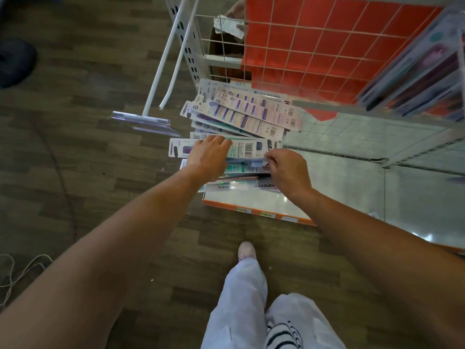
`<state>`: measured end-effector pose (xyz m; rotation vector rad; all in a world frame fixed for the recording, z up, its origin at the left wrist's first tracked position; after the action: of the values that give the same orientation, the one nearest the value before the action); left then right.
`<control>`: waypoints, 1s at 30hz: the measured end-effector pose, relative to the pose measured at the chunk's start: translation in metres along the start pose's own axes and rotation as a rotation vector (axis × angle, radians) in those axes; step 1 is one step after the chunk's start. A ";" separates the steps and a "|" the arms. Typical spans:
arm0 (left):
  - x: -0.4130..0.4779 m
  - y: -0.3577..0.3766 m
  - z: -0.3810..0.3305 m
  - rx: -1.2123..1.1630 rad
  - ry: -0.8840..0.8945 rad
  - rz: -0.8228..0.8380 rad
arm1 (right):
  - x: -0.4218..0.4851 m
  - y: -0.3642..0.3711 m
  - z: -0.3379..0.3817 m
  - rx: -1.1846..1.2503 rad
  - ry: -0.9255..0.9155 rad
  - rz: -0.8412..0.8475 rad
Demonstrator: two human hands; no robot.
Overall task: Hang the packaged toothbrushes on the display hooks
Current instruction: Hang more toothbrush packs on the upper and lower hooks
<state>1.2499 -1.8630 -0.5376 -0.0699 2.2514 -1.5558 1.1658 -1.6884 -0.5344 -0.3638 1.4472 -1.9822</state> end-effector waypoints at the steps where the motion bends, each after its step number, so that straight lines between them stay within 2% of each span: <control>1: -0.001 0.000 -0.001 0.004 -0.004 -0.018 | 0.000 0.000 -0.001 0.008 0.003 -0.008; 6: -0.006 0.001 -0.006 0.001 -0.035 -0.060 | -0.003 0.004 -0.012 0.060 0.040 -0.055; 9: -0.013 0.005 -0.008 -0.087 -0.059 -0.153 | -0.007 0.001 -0.021 0.050 0.048 -0.071; 15: -0.030 0.016 -0.011 -0.118 -0.079 -0.284 | -0.013 -0.004 -0.031 0.057 0.067 -0.082; 23: -0.038 0.019 -0.017 -0.525 -0.331 -0.562 | -0.015 -0.007 -0.025 0.225 0.172 -0.016; 27: -0.036 0.022 -0.013 -0.729 -0.504 -0.582 | -0.011 -0.007 -0.017 0.394 0.260 0.031; 30: -0.041 0.023 -0.015 -0.701 -0.472 -0.599 | -0.007 -0.006 -0.007 0.465 0.282 0.056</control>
<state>1.2864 -1.8306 -0.5419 -1.2531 2.3460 -0.7472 1.1646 -1.6777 -0.5308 0.1640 1.0866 -2.3096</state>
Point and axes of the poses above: each hand's wrist, its own x-axis towards the middle knuckle, its own y-axis out of the palm, z = x × y, the point moved 1 cm from there along x, towards the middle knuckle, and after that the axes turned 12 degrees about -x, right-handed, at the moved point
